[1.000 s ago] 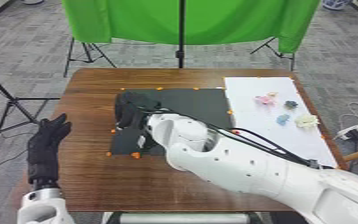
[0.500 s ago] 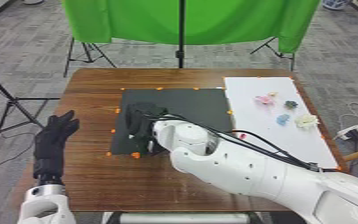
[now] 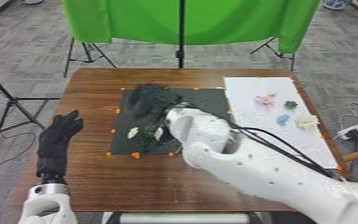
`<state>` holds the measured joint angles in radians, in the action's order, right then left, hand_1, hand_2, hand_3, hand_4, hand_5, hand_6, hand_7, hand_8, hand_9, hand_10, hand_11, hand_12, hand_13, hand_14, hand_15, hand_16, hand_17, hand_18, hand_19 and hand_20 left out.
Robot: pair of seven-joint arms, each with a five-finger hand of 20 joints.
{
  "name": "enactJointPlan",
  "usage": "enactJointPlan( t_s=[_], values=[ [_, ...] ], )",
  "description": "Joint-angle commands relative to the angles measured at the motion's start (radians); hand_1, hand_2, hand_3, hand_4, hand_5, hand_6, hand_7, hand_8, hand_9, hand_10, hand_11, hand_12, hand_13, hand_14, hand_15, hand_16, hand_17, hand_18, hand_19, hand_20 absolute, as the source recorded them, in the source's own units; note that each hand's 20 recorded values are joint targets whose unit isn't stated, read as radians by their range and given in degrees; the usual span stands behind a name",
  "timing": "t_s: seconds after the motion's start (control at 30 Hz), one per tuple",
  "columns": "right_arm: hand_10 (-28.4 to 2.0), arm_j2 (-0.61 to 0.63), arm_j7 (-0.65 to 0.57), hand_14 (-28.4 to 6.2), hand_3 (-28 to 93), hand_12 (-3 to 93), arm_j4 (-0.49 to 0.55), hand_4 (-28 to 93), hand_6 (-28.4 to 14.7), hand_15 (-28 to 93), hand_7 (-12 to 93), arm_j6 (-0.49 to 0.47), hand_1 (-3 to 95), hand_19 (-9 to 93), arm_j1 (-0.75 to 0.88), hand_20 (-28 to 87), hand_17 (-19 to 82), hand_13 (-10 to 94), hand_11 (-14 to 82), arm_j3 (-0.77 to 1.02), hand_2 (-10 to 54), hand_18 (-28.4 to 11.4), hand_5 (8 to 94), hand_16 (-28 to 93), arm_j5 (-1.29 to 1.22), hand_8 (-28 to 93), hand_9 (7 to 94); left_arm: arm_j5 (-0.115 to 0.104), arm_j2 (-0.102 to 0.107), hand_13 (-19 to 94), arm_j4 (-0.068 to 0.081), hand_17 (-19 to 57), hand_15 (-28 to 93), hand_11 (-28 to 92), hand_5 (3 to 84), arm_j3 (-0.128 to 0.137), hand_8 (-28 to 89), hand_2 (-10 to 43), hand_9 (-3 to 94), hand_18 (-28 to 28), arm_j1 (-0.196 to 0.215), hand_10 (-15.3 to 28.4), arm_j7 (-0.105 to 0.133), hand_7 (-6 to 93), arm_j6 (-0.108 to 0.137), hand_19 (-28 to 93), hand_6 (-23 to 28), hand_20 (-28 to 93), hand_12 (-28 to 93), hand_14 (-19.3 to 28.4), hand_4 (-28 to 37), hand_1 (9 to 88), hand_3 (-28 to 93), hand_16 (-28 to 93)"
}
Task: Arrange flowers
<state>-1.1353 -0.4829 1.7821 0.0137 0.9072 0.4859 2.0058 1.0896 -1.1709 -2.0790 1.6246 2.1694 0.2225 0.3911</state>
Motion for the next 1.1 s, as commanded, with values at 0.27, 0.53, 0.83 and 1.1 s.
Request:
enactJointPlan(
  t_s=[0.27,0.53,0.83,1.1],
  values=[
    [-16.6,0.443,-0.207,-6.7,61,19.0,0.185,-15,-1.6,55,7,-0.128,39.2,93,0.478,50,59,84,12.3,0.677,-9.5,-12.6,55.0,34,0.062,-7,69.2,0.010,-0.031,30,-0.007,-0.2,25,18,47.0,0.017,-6,8.4,44.4,13.5,0.041,14.4,-0.018,11.5,0.000,12,4.7,20,12,17.5,-28.3,18.6,58,1],
    [-16.7,0.454,-0.240,-6.8,61,19.2,0.114,-14,-1.2,56,7,-0.146,39.1,93,0.573,50,59,84,12.1,0.731,-9.5,-12.6,54.9,34,0.058,-7,68.7,0.021,-0.033,30,-0.005,-0.2,25,18,47.1,0.015,-6,8.5,44.5,13.5,0.034,14.4,-0.028,11.4,-0.009,12,4.7,20,12,17.5,-28.3,18.8,57,1],
    [-16.3,0.437,-0.262,-5.7,61,19.3,-0.006,-14,-0.3,55,8,-0.120,38.9,93,0.572,49,60,86,12.6,0.654,-9.5,-12.3,55.2,33,0.134,-7,68.5,0.020,-0.030,30,-0.006,-0.2,25,18,47.2,0.018,-6,8.5,44.5,13.5,0.029,14.4,-0.033,11.5,-0.020,12,4.7,20,12,17.4,-28.3,18.8,58,0],
    [-15.9,0.417,-0.267,-5.0,62,19.2,-0.060,-16,0.2,55,9,-0.060,43.5,93,0.578,49,61,87,13.2,0.602,-9.5,-11.6,55.9,33,0.168,-8,68.7,0.015,-0.034,30,-0.009,-0.2,25,18,47.2,0.023,-6,8.5,44.6,13.5,0.037,14.5,-0.040,11.4,-0.020,12,4.7,20,12,17.5,-28.3,18.8,58,1]
  ],
)
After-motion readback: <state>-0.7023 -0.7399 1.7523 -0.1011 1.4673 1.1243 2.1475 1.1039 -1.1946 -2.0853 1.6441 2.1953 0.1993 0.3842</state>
